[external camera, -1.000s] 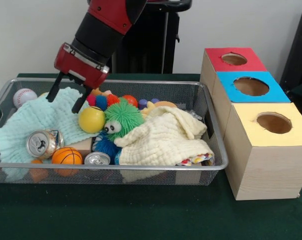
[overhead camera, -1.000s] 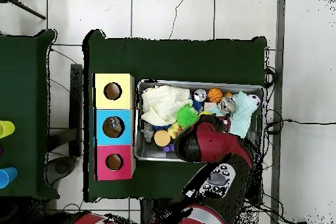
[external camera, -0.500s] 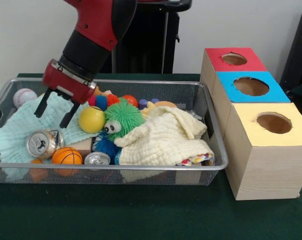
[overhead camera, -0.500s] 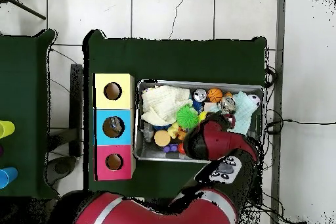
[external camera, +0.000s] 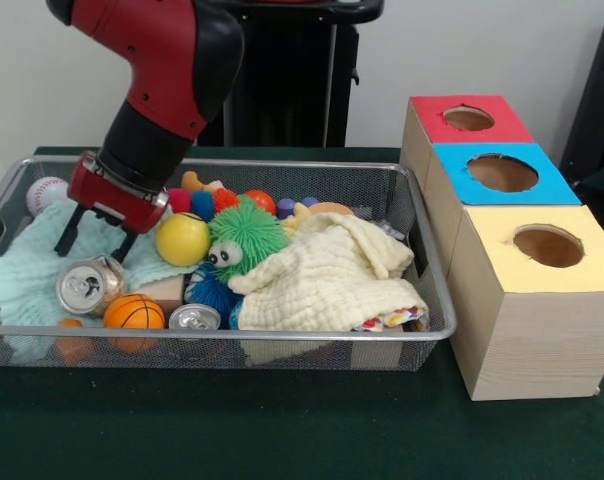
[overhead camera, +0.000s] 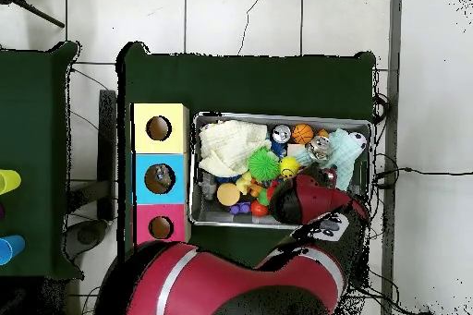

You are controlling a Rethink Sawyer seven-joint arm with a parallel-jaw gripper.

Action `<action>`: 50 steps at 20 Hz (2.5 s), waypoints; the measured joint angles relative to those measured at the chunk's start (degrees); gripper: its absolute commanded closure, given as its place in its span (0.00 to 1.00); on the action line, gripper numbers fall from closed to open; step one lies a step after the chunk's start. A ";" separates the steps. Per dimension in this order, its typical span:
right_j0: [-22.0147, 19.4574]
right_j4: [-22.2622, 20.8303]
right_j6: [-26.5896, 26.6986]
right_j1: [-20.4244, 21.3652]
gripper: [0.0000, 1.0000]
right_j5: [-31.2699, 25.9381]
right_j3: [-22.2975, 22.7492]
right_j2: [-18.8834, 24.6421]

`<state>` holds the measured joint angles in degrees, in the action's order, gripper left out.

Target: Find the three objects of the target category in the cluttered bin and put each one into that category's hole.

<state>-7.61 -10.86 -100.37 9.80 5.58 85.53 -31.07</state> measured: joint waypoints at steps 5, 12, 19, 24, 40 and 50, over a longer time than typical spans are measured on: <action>-0.25 0.21 -0.01 -2.53 0.00 0.00 -1.63 -0.02; -1.71 0.16 -0.01 -2.77 0.00 -0.01 -3.60 0.73; -4.89 -0.71 0.00 -0.87 1.00 -0.05 -3.74 4.21; -4.54 -0.71 0.00 0.07 1.00 -0.06 -3.35 4.70; -2.40 -0.58 0.00 14.56 1.00 -13.80 4.05 12.48; 2.96 2.68 0.00 18.22 1.00 -21.50 4.55 12.70</action>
<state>-4.65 -8.17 -100.37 28.01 -15.92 90.08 -18.37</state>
